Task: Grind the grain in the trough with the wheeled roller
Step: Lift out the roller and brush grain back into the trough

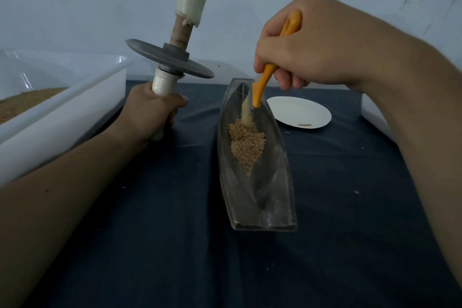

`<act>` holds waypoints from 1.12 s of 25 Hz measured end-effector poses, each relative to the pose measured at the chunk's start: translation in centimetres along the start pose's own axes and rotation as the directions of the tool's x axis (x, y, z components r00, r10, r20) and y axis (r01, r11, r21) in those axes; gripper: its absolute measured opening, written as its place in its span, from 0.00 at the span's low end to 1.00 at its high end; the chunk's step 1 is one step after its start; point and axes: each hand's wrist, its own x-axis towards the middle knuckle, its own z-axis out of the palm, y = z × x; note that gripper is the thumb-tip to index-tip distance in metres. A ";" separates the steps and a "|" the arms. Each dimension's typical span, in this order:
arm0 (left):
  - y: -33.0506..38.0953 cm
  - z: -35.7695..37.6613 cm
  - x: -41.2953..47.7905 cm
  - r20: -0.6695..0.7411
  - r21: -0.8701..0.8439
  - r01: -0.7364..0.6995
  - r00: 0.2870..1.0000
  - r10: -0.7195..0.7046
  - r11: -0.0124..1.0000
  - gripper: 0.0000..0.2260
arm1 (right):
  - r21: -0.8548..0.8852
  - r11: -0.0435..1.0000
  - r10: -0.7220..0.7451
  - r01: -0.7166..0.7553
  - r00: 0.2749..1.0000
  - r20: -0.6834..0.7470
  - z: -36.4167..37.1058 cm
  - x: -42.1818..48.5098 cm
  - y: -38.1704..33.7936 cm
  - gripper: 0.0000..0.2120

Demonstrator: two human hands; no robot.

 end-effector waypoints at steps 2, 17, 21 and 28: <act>0.0 0.0 0.0 0.007 -0.006 -0.001 1.000 0.001 1.000 0.11 | 0.000 1.000 0.010 -0.010 1.000 0.016 -0.1 0.0 0.1 0.10; 0.4 -0.1 -0.3 0.016 0.021 0.000 1.000 0.000 1.000 0.10 | 0.061 0.997 0.041 -0.045 0.997 0.069 0.4 0.1 0.5 0.09; 0.6 -0.1 -0.4 0.019 0.012 0.004 1.000 -0.004 1.000 0.10 | 0.050 0.998 0.046 -0.049 0.997 0.063 0.2 0.2 0.4 0.10; 1.3 0.4 -1.1 -0.023 -0.015 -0.010 1.000 0.009 1.000 0.09 | 0.107 0.993 0.000 0.041 0.933 -0.360 -1.9 -0.5 2.4 0.10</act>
